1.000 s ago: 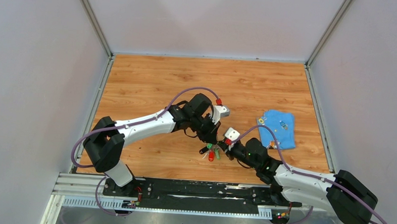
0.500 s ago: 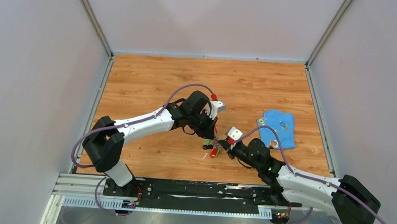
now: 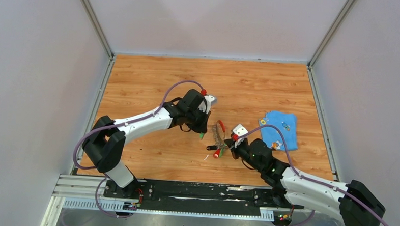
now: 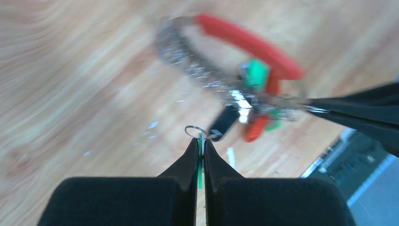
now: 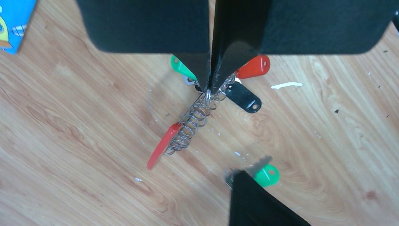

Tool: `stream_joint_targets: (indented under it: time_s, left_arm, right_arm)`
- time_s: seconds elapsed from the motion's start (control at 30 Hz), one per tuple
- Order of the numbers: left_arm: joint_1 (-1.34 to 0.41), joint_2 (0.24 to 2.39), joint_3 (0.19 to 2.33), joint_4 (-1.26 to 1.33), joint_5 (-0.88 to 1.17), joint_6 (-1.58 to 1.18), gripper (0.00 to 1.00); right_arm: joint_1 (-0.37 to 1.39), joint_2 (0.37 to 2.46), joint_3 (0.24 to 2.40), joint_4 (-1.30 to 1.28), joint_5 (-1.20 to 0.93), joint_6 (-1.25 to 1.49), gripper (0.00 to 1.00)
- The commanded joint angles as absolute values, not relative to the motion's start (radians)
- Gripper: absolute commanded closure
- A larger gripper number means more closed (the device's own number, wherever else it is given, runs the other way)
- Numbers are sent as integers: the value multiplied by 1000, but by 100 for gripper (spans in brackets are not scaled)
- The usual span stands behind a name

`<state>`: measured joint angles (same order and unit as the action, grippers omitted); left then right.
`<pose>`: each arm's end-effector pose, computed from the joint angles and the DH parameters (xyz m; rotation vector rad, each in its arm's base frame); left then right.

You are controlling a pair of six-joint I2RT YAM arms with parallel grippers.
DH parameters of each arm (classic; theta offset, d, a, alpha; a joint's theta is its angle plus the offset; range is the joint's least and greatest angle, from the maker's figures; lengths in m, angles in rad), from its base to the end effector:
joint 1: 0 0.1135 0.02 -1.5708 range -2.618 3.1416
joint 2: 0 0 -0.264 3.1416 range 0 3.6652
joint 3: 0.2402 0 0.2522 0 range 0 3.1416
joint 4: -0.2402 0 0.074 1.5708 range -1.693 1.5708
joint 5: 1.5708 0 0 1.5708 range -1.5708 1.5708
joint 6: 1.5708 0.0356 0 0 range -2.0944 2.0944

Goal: Remove the keys from the keyring

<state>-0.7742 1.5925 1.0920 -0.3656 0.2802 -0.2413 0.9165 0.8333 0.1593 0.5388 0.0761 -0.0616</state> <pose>0.2359 -0.2444 0.2301 0.7991 2.4255 -0.7702 0.1116 0.1410 0.1881 -0.7654 1.5613 0.5689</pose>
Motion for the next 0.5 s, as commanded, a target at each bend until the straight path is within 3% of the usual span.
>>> stream_joint_targets:
  time_s: [0.0,0.07,0.17,0.33,0.4,0.47]
  left_arm:
    - [-710,1566,1042,-377,29,-312,100]
    - [-678,1566,1023,-379,-55,-345,99]
    - [-641,1551,972,-347,-131,-377,86]
    - [-629,1504,939,-307,-253,-399,34]
    - [-630,1480,937,-305,-289,-399,27]
    - [-629,1450,935,-298,-308,-388,15]
  right_arm:
    - [927,839,238,429,211,19,99]
    - [916,859,272,375,253,61,99]
    - [889,884,318,319,231,105,99]
    - [866,935,368,274,226,145,99]
    - [846,952,386,250,225,163,99]
    - [823,963,398,233,216,182,99]
